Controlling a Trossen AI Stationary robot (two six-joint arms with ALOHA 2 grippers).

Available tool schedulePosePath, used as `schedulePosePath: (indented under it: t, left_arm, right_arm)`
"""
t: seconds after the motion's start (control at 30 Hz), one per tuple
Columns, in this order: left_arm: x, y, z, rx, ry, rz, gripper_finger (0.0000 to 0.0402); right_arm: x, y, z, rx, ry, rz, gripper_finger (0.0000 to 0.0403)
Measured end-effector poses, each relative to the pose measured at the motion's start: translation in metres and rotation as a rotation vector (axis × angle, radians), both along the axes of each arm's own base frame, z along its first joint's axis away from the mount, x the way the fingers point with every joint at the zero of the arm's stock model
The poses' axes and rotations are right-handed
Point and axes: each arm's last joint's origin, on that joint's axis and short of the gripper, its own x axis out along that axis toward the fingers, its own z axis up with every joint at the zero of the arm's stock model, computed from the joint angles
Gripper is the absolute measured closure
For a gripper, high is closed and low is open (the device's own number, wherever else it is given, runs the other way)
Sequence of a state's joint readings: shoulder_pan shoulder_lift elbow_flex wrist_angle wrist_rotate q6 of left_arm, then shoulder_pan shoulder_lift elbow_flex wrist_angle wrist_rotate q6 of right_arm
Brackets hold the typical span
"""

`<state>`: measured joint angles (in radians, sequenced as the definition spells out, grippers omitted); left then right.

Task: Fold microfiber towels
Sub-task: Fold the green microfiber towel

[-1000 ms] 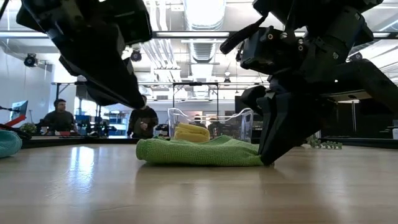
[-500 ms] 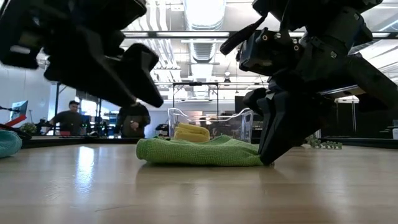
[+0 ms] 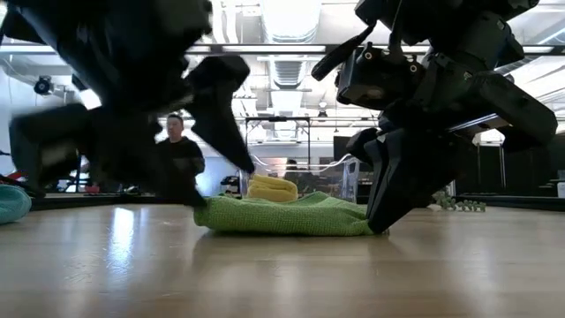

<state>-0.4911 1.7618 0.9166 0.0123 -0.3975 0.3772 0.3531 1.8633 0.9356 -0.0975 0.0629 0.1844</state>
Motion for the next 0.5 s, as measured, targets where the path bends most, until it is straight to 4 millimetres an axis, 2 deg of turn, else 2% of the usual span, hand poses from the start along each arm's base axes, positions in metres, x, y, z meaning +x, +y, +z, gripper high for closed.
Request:
schedulePosePath:
  t: [0.2,0.5]
  left_arm:
    - [0.008,-0.008,-0.007,0.04,0.062,-0.013,0.0146]
    - [0.001,-0.015,-0.012,0.169,0.046,0.058,0.0155]
  right_arm:
    - [0.0,0.0,0.0,0.012,0.005,0.006,0.0394]
    - [0.0,0.0,0.0,0.024,0.008,-0.015,0.0394]
